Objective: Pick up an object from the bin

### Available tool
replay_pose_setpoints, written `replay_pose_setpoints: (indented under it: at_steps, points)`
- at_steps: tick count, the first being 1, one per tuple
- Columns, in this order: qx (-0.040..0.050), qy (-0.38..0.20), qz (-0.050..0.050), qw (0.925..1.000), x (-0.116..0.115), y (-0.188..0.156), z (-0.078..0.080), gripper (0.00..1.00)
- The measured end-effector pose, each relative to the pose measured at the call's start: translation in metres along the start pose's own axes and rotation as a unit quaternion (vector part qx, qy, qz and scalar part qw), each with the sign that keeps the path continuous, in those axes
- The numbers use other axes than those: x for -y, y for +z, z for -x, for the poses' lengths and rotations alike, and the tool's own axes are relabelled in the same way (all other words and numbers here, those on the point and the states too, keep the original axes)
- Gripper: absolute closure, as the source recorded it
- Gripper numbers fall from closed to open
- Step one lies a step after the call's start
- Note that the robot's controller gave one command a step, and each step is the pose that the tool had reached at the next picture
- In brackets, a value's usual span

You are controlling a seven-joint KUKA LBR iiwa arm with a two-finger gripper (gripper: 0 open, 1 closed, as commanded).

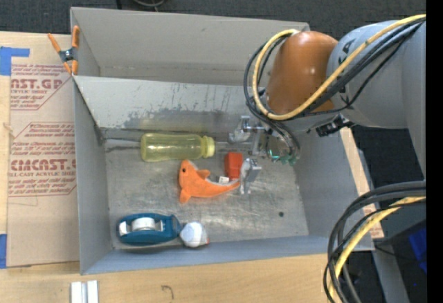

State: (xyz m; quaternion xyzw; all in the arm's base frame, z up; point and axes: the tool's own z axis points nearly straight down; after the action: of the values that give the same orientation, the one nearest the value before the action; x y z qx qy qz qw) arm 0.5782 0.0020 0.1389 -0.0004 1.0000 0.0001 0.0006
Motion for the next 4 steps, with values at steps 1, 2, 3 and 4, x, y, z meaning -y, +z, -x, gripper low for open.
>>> replay_pose_setpoints:
  at_steps: [1, 2, 3, 4]
  points:
    - [0.0096, -0.085, 0.001, 0.9964, 0.001, 0.063, 0.014, 1.00]
    - [0.0095, -0.085, 0.001, 0.9964, 0.001, 0.063, 0.014, 1.00]
    - [-0.0031, -0.081, 0.001, 0.9967, 0.008, 0.018, -0.003, 1.00]
    - [-0.0015, -0.082, 0.000, 0.9966, 0.007, -0.043, -0.003, 1.00]
